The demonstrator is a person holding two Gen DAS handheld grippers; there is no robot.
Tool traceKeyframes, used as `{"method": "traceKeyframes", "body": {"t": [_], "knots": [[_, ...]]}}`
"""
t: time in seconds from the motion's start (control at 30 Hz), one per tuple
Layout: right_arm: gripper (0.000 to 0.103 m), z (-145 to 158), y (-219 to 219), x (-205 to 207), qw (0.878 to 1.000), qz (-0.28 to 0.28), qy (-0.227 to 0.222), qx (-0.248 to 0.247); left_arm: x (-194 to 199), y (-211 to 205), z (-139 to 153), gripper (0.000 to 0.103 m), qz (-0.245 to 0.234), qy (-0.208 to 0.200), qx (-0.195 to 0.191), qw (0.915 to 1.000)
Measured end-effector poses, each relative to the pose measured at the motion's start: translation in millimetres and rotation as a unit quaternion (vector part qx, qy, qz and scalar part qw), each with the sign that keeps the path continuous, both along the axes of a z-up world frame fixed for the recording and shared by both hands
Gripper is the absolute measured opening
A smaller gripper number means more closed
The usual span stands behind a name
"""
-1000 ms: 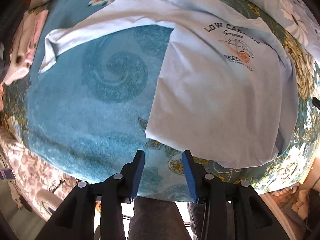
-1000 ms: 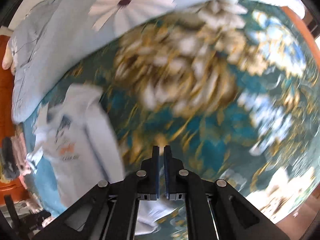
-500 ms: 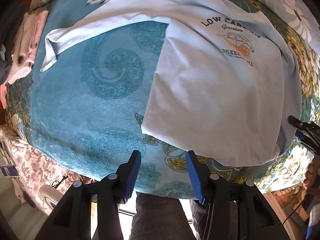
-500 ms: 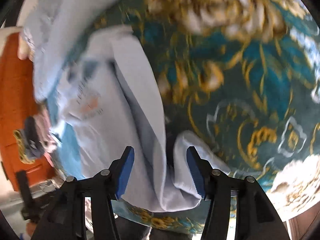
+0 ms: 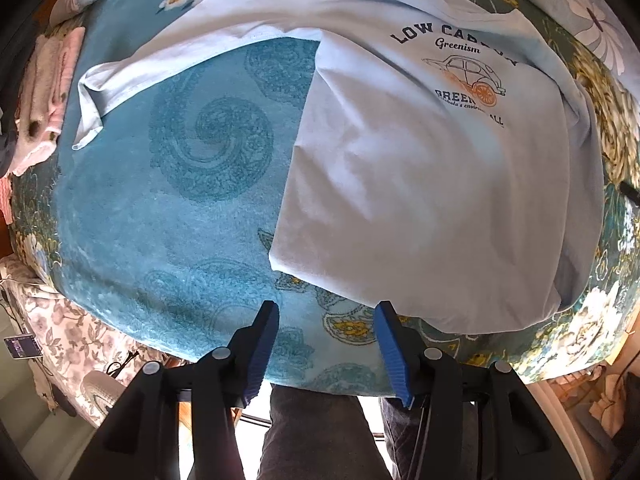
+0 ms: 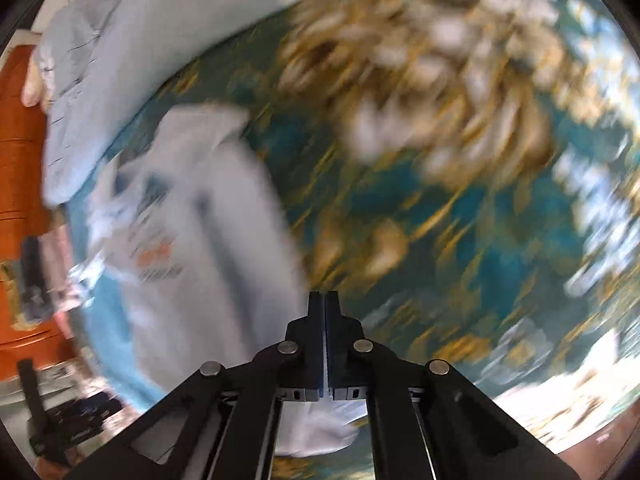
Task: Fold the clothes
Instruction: 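Grasp the T-shirt hem with the right gripper and lift it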
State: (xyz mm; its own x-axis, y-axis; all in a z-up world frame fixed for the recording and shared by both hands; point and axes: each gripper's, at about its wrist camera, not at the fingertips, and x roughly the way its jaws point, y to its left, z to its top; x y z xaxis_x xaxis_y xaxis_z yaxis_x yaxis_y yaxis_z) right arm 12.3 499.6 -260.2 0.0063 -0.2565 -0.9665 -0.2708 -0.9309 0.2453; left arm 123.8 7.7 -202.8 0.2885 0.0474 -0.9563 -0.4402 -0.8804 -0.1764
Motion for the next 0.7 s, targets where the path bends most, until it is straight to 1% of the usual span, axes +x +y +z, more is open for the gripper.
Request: {"method": "traceKeyframes", "body": {"t": [0.1, 0.13, 0.2, 0.27, 0.37, 0.4, 0.43, 0.47, 0.53, 0.57, 0.6, 0.67, 0.7], "knots": [[0.000, 11, 28, -22, 0.999, -0.006, 0.019, 0.028, -2, -3, -2, 0.054, 0.006, -0.002, -0.002, 1.0000], [0.000, 13, 32, -24, 0.999, -0.008, 0.023, 0.027, -3, -4, -3, 0.054, 0.009, -0.003, -0.003, 1.0000], [0.000, 7, 26, -16, 1.000, -0.013, 0.017, -0.006, -4, -6, -4, 0.054, 0.012, -0.005, -0.005, 0.9999], [0.004, 2, 20, -8, 0.999, -0.018, 0.011, -0.038, -4, -8, -6, 0.054, 0.016, -0.007, -0.008, 0.9998], [0.004, -5, 11, 4, 0.996, -0.026, 0.003, -0.087, -5, -8, -7, 0.054, 0.016, -0.008, -0.011, 0.9998], [0.005, -8, 8, 8, 0.994, -0.029, 0.000, -0.103, -5, -9, -8, 0.054, 0.015, -0.009, -0.013, 0.9998], [0.011, -10, 5, 12, 0.992, -0.031, -0.003, -0.119, -5, -9, -8, 0.054, 0.014, -0.011, -0.014, 0.9998], [0.021, -13, 2, 16, 0.990, -0.034, -0.006, -0.135, -5, -9, -9, 0.055, 0.013, -0.012, -0.016, 0.9997], [0.031, -18, -4, 24, 0.985, -0.039, -0.011, -0.167, -4, -9, -9, 0.055, 0.010, -0.014, -0.019, 0.9997], [0.031, -20, -7, 28, 0.982, -0.041, -0.014, -0.183, -4, -8, -10, 0.055, 0.008, -0.015, -0.020, 0.9997], [0.031, -23, -11, 32, 0.981, -0.039, -0.017, -0.187, -4, -8, -10, 0.056, 0.007, -0.016, -0.022, 0.9996], [0.031, -28, -20, 40, 0.986, -0.026, -0.022, -0.164, -2, -8, -11, 0.057, 0.004, -0.018, -0.025, 0.9995], [0.031, -30, -21, 42, 0.987, -0.030, -0.025, -0.158, -2, -7, -12, 0.057, 0.002, -0.019, -0.027, 0.9995]]}}
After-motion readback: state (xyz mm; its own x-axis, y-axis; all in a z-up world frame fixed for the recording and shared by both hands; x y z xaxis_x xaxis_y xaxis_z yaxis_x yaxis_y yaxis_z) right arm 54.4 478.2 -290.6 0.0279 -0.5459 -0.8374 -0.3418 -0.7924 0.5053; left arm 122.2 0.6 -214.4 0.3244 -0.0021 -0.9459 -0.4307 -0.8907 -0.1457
